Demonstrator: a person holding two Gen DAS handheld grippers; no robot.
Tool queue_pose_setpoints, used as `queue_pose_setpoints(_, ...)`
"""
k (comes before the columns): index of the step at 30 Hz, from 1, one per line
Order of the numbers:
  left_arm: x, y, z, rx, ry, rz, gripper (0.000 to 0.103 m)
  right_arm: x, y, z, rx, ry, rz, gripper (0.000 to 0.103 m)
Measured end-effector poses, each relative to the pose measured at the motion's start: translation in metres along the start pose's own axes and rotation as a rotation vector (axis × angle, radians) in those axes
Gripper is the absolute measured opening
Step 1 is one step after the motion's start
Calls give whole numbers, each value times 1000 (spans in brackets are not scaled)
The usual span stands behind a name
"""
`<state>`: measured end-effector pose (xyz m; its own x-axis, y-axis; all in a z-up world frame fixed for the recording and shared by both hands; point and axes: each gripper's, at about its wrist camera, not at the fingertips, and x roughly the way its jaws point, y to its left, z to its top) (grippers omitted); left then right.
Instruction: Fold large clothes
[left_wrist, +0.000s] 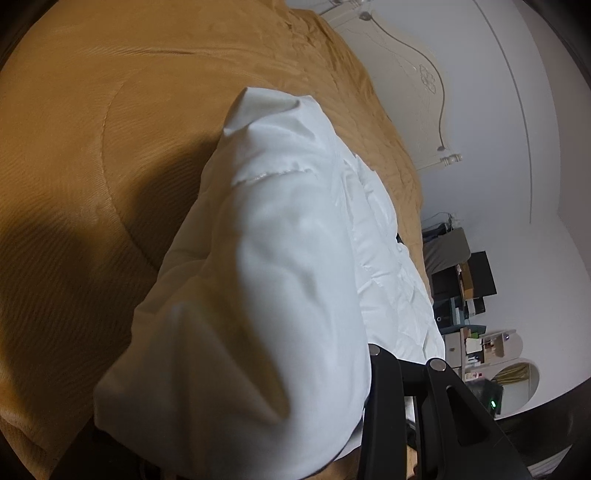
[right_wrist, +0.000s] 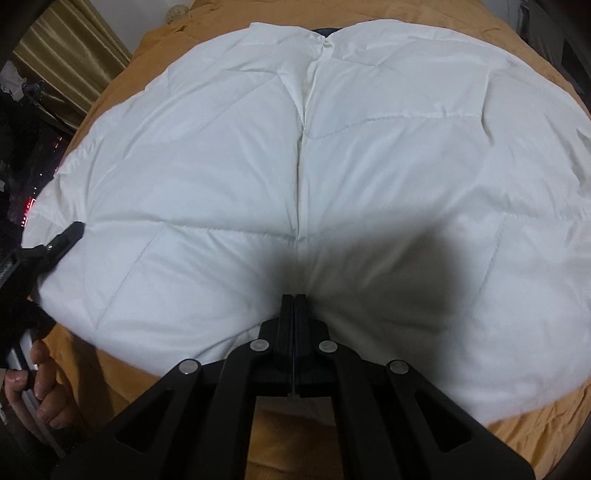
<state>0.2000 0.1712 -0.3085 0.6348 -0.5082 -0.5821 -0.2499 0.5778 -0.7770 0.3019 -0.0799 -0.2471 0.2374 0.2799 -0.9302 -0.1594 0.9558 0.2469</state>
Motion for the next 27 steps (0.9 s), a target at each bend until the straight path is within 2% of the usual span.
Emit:
queue_pose_setpoints(2, -1, 1, -1, -2, 4, -6, 36, -6, 5, -9, -36, 8, -8, 0)
queue_pose_setpoints(4, -3, -4, -1, 9, 10, -15, 36, 7, 5, -11, -44, 23, -29, 0)
queue_pose_setpoints(8, -11, -19, -1, 60, -8, 7, 36, 25, -8, 6, 42, 82, 21, 0)
queue_pose_setpoints(10, -12, -16, 0, 40, -3, 0, 36, 13, -7, 14, 53, 67, 29, 0)
queue_pose_setpoints(12, -12, -13, 0, 28, -3, 6, 36, 5, -1, 30, 3, 18, -28, 0)
queue_pose_setpoints(13, -12, -12, -1, 27, -5, 6, 36, 8, 0, 44, -3, 11, -43, 0)
queue_pose_setpoints(17, -14, -26, -4, 54, -12, 17, 36, 37, -10, 118, 67, 18, -14, 0)
queue_pose_setpoints(22, -7, -34, -12, 36, -8, 16, 36, 75, -15, 228, 117, -34, -73, 0)
queue_pose_setpoints(25, -9, -34, -11, 45, -8, 13, 36, 100, -38, 274, 207, -43, -13, 0)
queue_pose_setpoints(27, -16, -28, -11, 57, -7, 18, 36, 104, -50, 284, 282, -11, 51, 0)
